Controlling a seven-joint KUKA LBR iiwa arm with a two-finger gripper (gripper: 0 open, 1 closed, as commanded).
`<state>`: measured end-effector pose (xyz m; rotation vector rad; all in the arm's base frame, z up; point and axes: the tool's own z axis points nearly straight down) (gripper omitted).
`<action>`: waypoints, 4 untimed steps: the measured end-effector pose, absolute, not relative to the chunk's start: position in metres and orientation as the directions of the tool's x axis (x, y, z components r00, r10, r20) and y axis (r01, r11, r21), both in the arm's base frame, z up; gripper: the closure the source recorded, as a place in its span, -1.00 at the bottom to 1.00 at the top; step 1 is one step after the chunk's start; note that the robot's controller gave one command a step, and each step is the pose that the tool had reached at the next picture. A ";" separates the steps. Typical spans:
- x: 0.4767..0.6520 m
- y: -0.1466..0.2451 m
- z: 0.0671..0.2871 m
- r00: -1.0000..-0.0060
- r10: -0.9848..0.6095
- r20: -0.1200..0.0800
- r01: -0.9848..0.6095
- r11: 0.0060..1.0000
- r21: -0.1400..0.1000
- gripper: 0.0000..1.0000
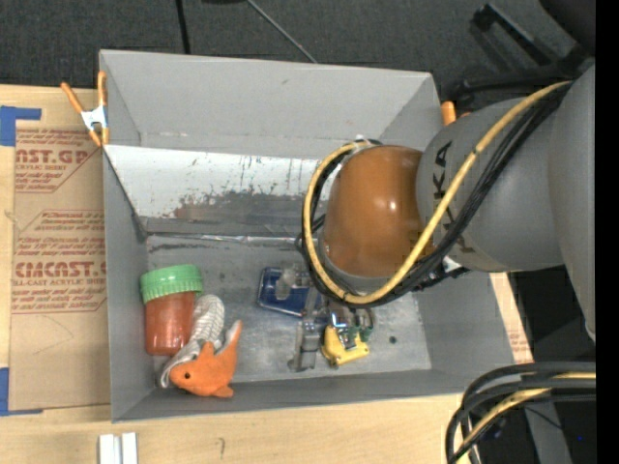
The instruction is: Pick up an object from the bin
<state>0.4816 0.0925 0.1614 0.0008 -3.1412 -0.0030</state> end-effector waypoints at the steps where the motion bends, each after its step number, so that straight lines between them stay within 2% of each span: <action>1: 0.532 0.063 0.122 -0.997 -0.074 -0.009 -0.074 0.997 0.002 -1.00; 2: 0.572 0.052 0.105 -0.994 -0.111 -0.005 -0.111 0.994 0.001 1.00; 3: 0.572 0.052 0.105 -0.994 -0.112 -0.005 -0.112 0.994 0.001 1.00; 4: 0.575 0.029 0.284 -0.991 -0.131 -0.011 -0.131 0.991 -0.002 1.00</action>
Offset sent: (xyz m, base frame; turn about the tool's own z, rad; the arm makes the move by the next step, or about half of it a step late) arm 0.0896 -0.0410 -0.0569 -0.1118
